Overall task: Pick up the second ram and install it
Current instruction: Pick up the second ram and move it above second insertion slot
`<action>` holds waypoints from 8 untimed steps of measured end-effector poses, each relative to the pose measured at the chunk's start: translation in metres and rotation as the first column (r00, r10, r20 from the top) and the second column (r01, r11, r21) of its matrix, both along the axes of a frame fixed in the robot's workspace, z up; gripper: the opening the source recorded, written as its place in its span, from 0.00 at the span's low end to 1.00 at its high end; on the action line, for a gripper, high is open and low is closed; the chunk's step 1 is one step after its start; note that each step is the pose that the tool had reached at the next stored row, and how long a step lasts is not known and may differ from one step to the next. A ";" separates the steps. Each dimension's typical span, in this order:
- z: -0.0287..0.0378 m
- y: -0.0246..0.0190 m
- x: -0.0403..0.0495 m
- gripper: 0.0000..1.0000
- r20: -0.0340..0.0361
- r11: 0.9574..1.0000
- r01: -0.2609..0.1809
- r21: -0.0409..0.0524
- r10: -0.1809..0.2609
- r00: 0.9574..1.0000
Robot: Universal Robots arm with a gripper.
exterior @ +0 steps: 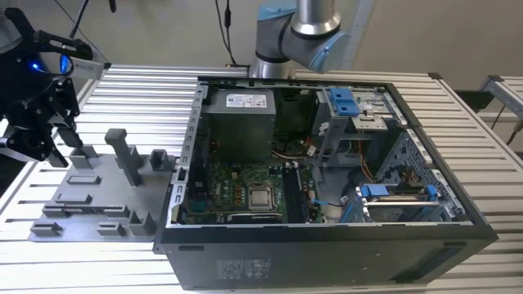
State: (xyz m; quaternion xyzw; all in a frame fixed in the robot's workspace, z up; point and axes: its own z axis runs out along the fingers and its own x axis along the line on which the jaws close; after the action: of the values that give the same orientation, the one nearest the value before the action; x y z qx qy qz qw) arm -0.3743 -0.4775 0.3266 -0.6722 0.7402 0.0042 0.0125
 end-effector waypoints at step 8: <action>-0.0097 0.0000 0.0000 0.48 0.000 1.000 -0.002 0.000 0.002 1.000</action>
State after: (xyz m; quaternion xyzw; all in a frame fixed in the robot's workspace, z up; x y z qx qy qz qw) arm -0.3743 -0.4775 0.3168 -0.6731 0.7394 0.0042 0.0126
